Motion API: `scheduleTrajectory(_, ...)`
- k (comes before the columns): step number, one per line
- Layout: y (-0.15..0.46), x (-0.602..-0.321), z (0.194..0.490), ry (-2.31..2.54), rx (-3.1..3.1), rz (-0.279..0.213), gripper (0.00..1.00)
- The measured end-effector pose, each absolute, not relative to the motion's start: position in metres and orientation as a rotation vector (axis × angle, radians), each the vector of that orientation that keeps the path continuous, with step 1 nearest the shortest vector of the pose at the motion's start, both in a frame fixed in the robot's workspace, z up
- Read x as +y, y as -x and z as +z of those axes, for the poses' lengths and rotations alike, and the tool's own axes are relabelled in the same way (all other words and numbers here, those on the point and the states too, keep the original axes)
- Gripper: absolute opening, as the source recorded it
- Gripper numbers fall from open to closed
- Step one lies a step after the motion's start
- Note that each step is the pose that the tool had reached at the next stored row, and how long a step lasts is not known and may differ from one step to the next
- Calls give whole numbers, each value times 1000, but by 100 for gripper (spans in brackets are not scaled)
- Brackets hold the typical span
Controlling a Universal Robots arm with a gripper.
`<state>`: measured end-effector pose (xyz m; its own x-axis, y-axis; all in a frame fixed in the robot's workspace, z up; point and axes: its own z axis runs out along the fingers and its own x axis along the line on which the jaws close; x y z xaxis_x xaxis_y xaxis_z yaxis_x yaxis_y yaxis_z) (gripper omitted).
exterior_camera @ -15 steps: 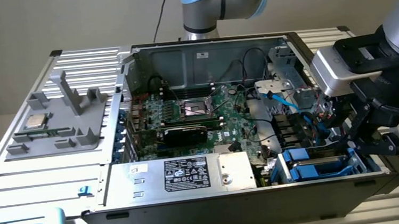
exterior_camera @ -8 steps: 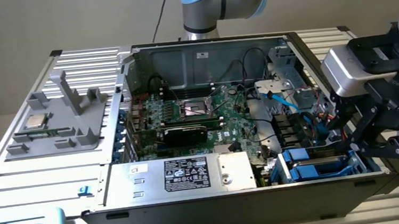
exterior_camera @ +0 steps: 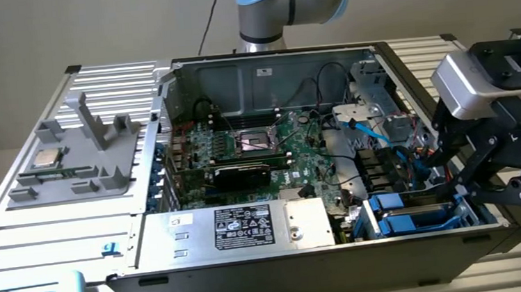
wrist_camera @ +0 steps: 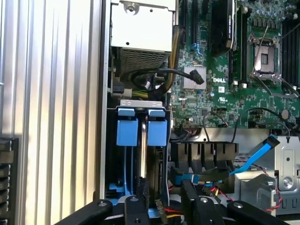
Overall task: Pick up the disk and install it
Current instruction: 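Insert the first disk wire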
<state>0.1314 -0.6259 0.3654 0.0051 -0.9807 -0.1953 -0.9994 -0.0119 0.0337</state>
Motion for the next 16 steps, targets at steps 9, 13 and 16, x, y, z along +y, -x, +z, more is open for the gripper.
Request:
scheduleTrajectory(9,-141,-629,367,2146,2135,307,40)
scheduleTrajectory(13,-152,-629,367,2147,2135,308,40)
scheduleTrajectory(16,-157,-630,366,2150,2128,312,40)
